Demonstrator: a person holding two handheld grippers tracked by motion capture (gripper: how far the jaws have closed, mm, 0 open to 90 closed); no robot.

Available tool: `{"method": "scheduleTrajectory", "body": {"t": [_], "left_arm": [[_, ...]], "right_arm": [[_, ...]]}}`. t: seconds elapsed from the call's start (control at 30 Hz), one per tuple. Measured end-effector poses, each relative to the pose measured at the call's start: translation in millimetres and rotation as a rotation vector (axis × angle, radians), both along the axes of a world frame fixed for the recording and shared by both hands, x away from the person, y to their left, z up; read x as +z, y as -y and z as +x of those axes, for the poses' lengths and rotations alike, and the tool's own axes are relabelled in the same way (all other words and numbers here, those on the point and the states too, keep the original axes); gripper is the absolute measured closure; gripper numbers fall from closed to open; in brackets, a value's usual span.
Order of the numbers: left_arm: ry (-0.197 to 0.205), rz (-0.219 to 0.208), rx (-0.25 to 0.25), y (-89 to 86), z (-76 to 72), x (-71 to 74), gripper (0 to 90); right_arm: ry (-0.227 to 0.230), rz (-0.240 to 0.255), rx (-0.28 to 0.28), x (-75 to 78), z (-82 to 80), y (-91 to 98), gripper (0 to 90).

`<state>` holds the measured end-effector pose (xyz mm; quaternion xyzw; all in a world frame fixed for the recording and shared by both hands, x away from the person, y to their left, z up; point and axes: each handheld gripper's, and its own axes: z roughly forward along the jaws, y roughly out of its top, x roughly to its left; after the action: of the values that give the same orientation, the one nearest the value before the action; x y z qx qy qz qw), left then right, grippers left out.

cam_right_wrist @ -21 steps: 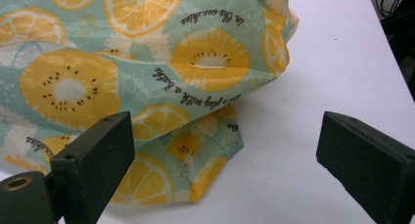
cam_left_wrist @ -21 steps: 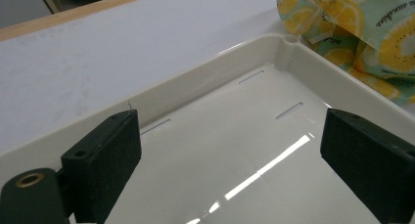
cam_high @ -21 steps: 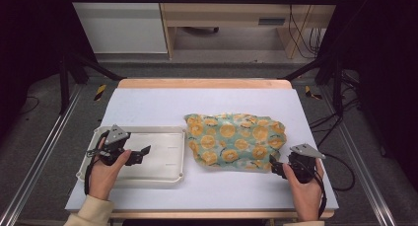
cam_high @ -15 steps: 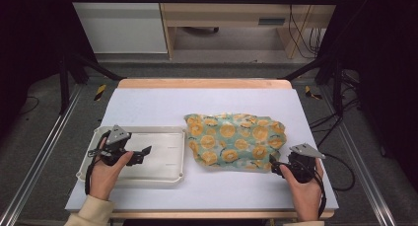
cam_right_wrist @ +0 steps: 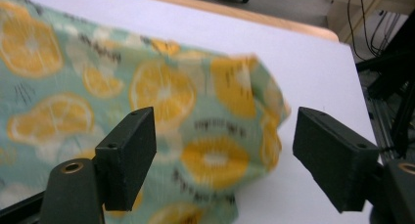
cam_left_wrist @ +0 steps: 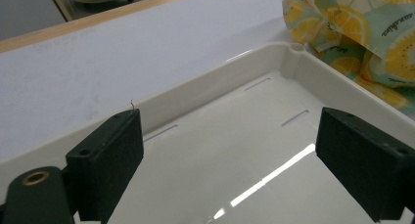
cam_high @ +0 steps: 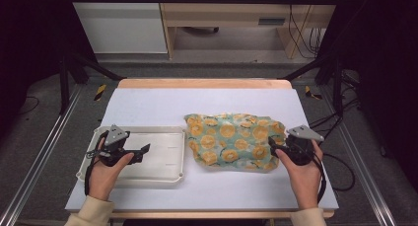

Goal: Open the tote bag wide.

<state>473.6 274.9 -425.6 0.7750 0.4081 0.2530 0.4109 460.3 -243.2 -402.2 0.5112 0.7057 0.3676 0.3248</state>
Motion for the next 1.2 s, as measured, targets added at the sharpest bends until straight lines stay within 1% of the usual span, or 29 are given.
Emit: {"method": "scheduleTrajectory", "body": {"t": [0.03, 0.07, 0.13, 0.17, 0.2, 0.23, 0.3, 0.33, 0.37, 0.4, 0.47, 0.5, 0.57, 0.6, 0.63, 0.67, 0.7, 0.73, 0.8, 0.83, 0.87, 0.93, 0.97, 1.0, 1.03, 1.1, 1.13, 1.17, 1.2], "left_arm": [[0.002, 0.003, 0.004, -0.2, 0.2, 0.1, 10.7], [-0.003, -0.002, 0.005, 0.2, 0.3, -0.3, 10.8], [-0.001, 0.001, 0.003, 0.6, 0.3, -0.6, 11.0], [-0.002, 0.004, -0.003, 1.2, 0.3, -0.7, 11.0], [-0.002, 0.003, -0.004, 1.4, 0.4, -0.8, 11.0], [-0.002, 0.003, -0.004, 1.4, 0.4, -0.8, 11.0], [0.0, 0.0, -0.004, 1.1, 0.4, -0.9, 11.1], [0.0, -0.002, -0.004, 0.8, 0.5, -0.9, 11.1], [0.001, -0.002, -0.004, 0.4, 0.7, -1.0, 11.0], [0.001, -0.001, -0.003, -0.1, 0.7, -0.9, 11.0], [0.003, -0.003, 0.001, -1.1, 0.8, -0.6, 11.1], [0.004, -0.006, 0.001, -1.4, 0.8, -0.3, 11.1], [0.007, -0.005, -0.001, -1.2, 0.7, 0.4, 11.0], [0.01, -0.007, -0.001, -0.5, 0.5, 0.6, 11.1], [0.009, -0.006, -0.004, -0.3, 0.4, 0.8, 11.1], [0.007, -0.002, -0.007, 0.3, 0.1, 1.1, 11.0], [0.007, -0.001, -0.008, 0.8, 0.1, 1.0, 11.1], [0.006, 0.0, -0.011, 1.3, 0.1, 1.0, 11.1], [0.007, -0.002, -0.012, 2.7, 0.2, 0.9, 11.2], [0.004, 0.001, -0.013, 3.2, 0.2, 0.9, 11.2], [0.005, 0.004, -0.016, 3.6, 0.5, 0.8, 11.5], [0.003, 0.009, -0.021, 5.3, -0.1, 1.0, 11.9], [0.003, 0.009, -0.021, 5.3, -0.1, 1.0, 12.0], [0.003, 0.009, -0.024, 5.7, -0.5, 1.6, 12.0], [0.006, 0.011, -0.028, 5.7, -0.8, 2.6, 12.2], [0.011, 0.002, -0.029, 6.8, -1.6, 4.1, 12.7], [0.009, 0.004, -0.034, 7.7, -2.0, 4.8, 13.0], [0.008, 0.003, -0.035, 8.8, -2.5, 4.9, 13.7], [0.006, 0.007, -0.041, 9.9, -2.8, 5.0, 13.7]], "right_arm": [[0.0, 0.0, 0.0, 0.0, 0.0, 0.0, 22.8], [-0.002, 0.01, 0.008, 4.7, 5.6, -0.3, 21.3], [-0.01, 0.012, 0.016, 15.7, 21.8, -1.2, 16.0], [-0.018, 0.009, 0.022, 18.1, 27.1, -2.0, 13.2], [-0.027, -0.011, 0.029, 20.1, 32.1, -3.3, 12.4], [-0.027, -0.011, 0.029, 20.1, 32.1, -3.3, 12.4], [-0.032, -0.031, 0.038, 22.8, 40.0, -6.0, 9.9], [-0.04, -0.018, 0.04, 23.5, 44.5, -6.2, 9.4], [-0.041, 0.003, 0.042, 23.5, 47.2, -6.0, 9.1], [-0.048, 0.041, 0.043, 21.2, 54.5, -5.1, 6.9], [-0.066, 0.03, 0.019, 16.2, 61.5, -5.8, 6.9], [-0.066, 0.03, 0.019, 16.2, 61.5, -5.8, 6.9], [-0.102, 0.014, 0.015, 8.4, 67.5, -6.4, 6.6], [-0.12, 0.014, 0.012, 4.6, 69.7, -6.6, 8.9], [-0.127, 0.023, 0.033, 0.7, 70.4, -7.0, 17.3], [-0.125, 0.023, 0.041, -1.1, 69.8, -8.3, 24.3], [-0.128, 0.011, 0.055, -3.5, 68.0, -10.9, 36.9], [-0.131, -0.001, 0.07, -4.6, 66.5, -12.6, 47.2], [-0.108, -0.015, 0.087, -4.7, 59.4, -15.3, 65.3], [-0.098, -0.007, 0.094, -4.6, 54.5, -15.6, 74.5], [-0.069, 0.013, 0.109, -5.2, 43.9, -14.7, 86.6], [-0.039, 0.045, 0.118, -5.5, 32.1, -13.5, 89.7], [-0.039, 0.045, 0.118, -5.5, 32.1, -13.5, 89.7], [-0.02, 0.054, 0.127, -5.5, 25.6, -13.9, 90.0], [-0.004, 0.05, 0.14, -5.2, 18.4, -14.7, 90.0], [0.03, 0.073, 0.161, -4.6, 2.4, -16.4, 90.0], [0.046, 0.081, 0.175, -4.5, -5.9, -17.2, 90.0], [0.067, 0.111, 0.195, -5.1, -23.3, -18.5, 90.0], [0.067, 0.111, 0.195, -5.1, -23.3, -18.5, 90.0]]}}
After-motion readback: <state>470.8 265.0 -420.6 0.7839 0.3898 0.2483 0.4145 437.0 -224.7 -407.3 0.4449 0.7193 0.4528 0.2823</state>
